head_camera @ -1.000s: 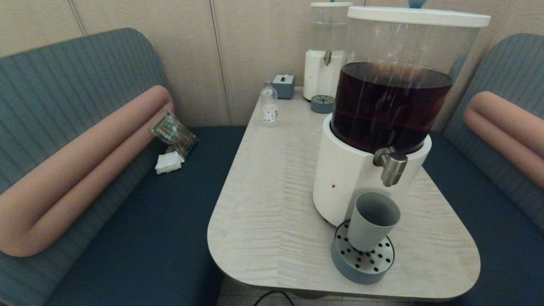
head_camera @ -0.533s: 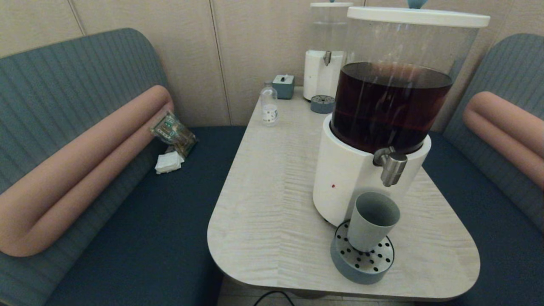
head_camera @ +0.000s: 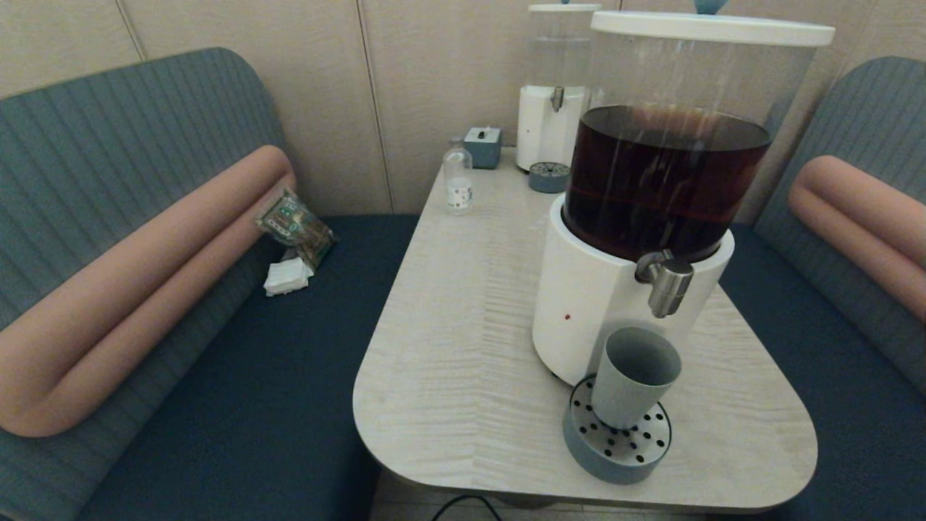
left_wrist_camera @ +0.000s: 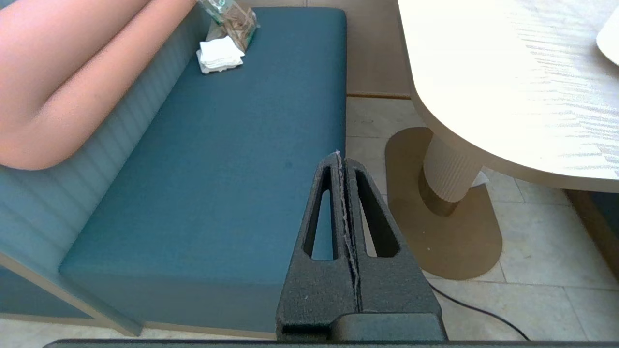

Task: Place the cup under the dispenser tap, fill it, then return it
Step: Turn on the faucet

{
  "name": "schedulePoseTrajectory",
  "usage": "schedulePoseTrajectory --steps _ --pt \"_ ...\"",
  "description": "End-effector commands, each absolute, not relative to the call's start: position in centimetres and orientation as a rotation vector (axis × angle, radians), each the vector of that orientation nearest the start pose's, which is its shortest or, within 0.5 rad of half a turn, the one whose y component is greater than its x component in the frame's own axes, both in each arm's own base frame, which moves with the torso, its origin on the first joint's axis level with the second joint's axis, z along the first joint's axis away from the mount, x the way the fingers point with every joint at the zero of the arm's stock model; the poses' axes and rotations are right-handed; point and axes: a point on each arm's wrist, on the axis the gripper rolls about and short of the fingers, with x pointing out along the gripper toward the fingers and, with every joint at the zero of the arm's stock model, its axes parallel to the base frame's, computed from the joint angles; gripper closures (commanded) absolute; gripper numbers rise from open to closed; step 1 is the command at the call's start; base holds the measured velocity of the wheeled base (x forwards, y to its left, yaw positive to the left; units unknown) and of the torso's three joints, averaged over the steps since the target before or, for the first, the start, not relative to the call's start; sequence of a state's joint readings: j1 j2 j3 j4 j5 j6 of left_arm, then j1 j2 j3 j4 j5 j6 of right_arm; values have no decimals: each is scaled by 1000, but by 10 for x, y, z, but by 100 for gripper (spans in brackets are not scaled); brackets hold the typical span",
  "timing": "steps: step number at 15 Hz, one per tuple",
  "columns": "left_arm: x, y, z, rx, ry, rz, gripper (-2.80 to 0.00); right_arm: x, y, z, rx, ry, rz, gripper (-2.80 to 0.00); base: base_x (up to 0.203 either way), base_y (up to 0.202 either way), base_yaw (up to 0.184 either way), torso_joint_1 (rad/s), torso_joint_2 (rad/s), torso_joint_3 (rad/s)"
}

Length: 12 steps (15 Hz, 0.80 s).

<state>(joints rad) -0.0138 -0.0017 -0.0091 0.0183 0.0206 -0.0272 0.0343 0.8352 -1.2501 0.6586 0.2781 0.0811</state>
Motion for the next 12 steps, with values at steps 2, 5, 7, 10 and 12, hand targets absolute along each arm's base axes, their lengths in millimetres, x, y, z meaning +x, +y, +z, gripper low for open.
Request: schedulePoseTrajectory --steps 2,5,7,10,12 --pt "-24 1 76 -27 8 8 0 81 13 332 119 565 341 0 0 0 0 0 0 0" --pt "-24 1 76 -27 8 8 0 97 22 323 -68 623 468 0 0 0 0 0 0 0" --pt "-24 1 76 -27 8 8 0 108 25 318 -185 619 528 0 0 0 0 0 0 0" --pt "-24 1 76 -29 8 8 0 135 31 321 -207 546 542 0 0 0 0 0 0 0" --pt "-24 1 76 -29 8 8 0 160 36 321 -212 506 536 0 0 0 0 0 0 0"
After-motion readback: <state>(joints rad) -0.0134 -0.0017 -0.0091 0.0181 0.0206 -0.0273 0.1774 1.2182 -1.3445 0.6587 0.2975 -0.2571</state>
